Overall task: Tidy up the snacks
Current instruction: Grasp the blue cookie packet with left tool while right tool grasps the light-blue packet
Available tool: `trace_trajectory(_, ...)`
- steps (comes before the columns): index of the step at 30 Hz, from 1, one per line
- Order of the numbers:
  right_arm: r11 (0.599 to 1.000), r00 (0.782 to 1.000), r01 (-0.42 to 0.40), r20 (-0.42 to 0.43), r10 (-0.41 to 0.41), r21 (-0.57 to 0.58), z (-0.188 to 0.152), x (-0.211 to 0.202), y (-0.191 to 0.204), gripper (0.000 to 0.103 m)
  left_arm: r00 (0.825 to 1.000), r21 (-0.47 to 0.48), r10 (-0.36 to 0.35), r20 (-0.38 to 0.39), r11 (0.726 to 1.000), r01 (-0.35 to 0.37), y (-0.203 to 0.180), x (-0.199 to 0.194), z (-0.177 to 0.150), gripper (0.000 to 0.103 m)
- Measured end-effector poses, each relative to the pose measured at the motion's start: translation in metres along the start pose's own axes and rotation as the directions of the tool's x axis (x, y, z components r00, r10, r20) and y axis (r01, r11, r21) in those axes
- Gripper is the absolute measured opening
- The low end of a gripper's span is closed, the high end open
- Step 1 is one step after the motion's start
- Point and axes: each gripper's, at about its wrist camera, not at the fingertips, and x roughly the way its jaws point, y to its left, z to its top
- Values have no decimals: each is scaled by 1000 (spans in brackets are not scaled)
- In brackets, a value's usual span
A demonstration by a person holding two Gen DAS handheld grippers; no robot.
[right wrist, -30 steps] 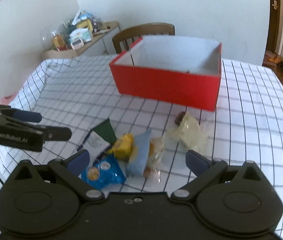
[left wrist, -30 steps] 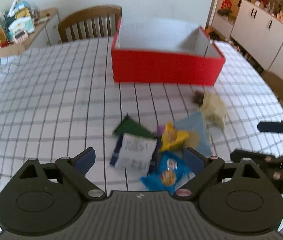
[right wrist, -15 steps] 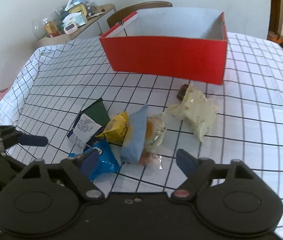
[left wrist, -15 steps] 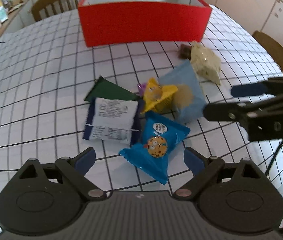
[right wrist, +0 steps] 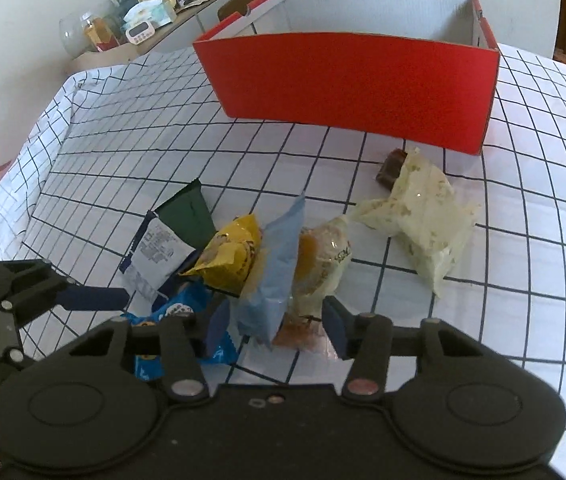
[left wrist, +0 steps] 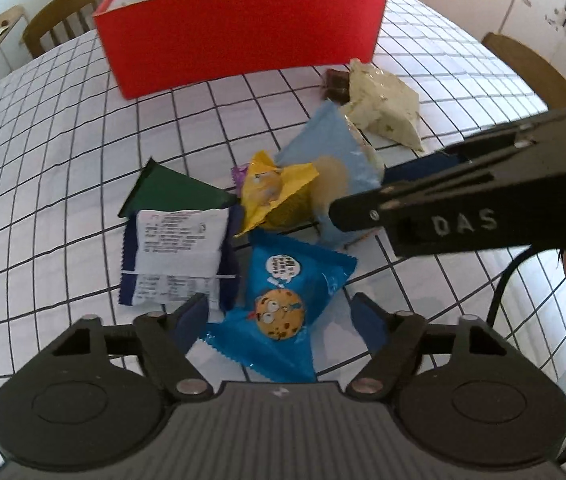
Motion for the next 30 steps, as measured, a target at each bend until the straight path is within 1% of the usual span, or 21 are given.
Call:
trace_trajectory(3,1000,1000,1,-1,-1,1,2,1,0,41,1000,15,1,-8,1000,-1,-4,4,0,67)
trace_trajectory(5,1000,1000,5,6,-5,-5,4,-2,2,40,1000,22,6,-7,1000,-5,-5,4,-1,66)
trace_trajectory(7,1000,1000,4,12,-4,-7,4,-4,4,40,1000,24,8,-10,1000,-8,-6,6,-1,60)
trace_trajectory(12,1000,1000,16,1,-16,-18,5,-4,9,40,1000,14,15,-16,1000,-15,-3,8,0,52)
trace_trajectory(16,999,1000,21,20,-20,-28,3,-12,12,40,1000,3,10,-11,1000,-10,-1,6,-1,50)
trace_trajectory(19,999,999,8,32,-7,-42,7,-13,14,41,1000,-5,7,-10,1000,-7,0,6,-1,50)
trace_trajectory(22,998,1000,13,23,-11,-69,12,-7,20,41,1000,-10,6,-11,1000,-6,-1,5,-1,50)
trace_trajectory(24,997,1000,29,9,-29,-76,12,0,21,41,1000,-12,6,-12,1000,-6,0,5,-1,49)
trace_trajectory(25,997,999,38,3,-37,-73,11,2,20,41,1000,-14,5,-12,1000,-5,0,5,-1,49)
trace_trajectory(26,997,999,37,6,-37,-62,11,3,18,38,1000,-15,5,-12,1000,-5,0,5,-1,49)
trace_trajectory(28,998,999,33,10,-32,-47,11,2,16,38,1000,-21,2,-10,1000,-3,0,5,-1,49)
trace_trajectory(30,998,999,31,12,-31,-58,12,4,17,38,1000,-27,0,-10,1000,0,0,5,-1,49)
